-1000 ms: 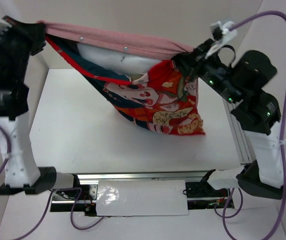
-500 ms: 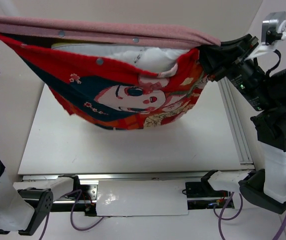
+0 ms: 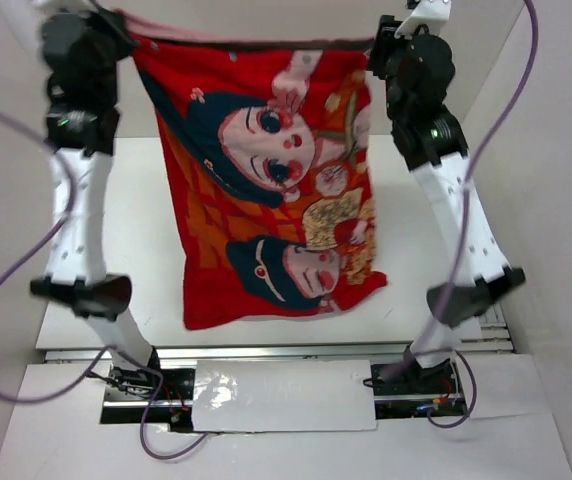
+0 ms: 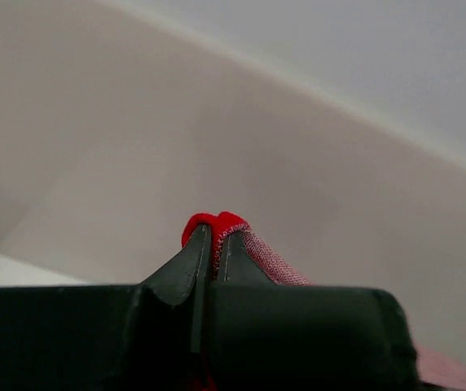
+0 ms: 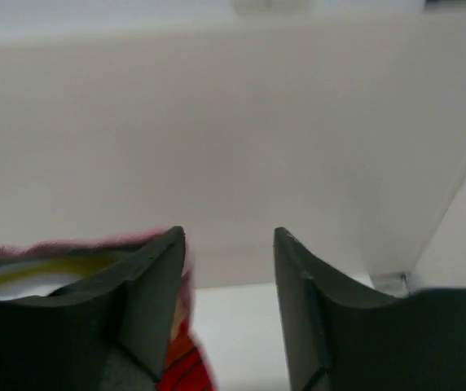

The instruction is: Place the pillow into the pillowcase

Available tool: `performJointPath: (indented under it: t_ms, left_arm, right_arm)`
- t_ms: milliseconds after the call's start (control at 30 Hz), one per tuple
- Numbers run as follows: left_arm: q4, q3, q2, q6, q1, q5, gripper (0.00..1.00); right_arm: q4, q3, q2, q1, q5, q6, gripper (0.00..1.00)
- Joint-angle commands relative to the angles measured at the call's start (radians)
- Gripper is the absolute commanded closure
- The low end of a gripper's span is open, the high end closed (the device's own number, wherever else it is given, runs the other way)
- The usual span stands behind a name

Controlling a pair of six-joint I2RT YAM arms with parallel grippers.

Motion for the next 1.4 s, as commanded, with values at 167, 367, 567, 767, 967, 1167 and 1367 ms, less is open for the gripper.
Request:
performJointPath:
  t_ms: [167,367,567,767,967,1167,1367]
  left_arm:
    - [0.064,0.077,0.493,-0.123,0.019,0.134,0.01]
    - [0.12,-0.128,0.495,-0.197,0.038,0.165,0.0]
    - [0.099,-0.348,0.317,-0.216,0.038,0.174,0.0]
    - [-0.036,-0.617,0.179,-0.241,0.007,0.216,0.0]
    - [-0.056,-0.877,0.107,-0.265,-0.091,0.203,0.0]
    - [-0.011,-1.009,0.179,-0.239,-0.125,0.329,0.0]
    - [-0.002,-0.859,0.307,-0.142,-0.148,0.343,0.02]
  right_arm:
    - [-0.192,0.03,0.417,-0.495,-0.684,0.426,0.42]
    - [-0.065,-0.118,0.372,-0.481,-0.777,0.383,0.2]
    - [-0.029,-0.367,0.304,-0.351,-0.785,0.316,0.14]
    - [-0.022,-0.52,0.365,-0.142,-0.719,0.291,0.16]
    - [0.001,-0.691,0.37,-0.015,-0.654,0.312,0.3]
    - [0.05,-1.021,0.165,0.134,-0.588,0.349,0.32]
    - [0.078,-1.221,0.019,0.385,-0.678,0.389,0.31]
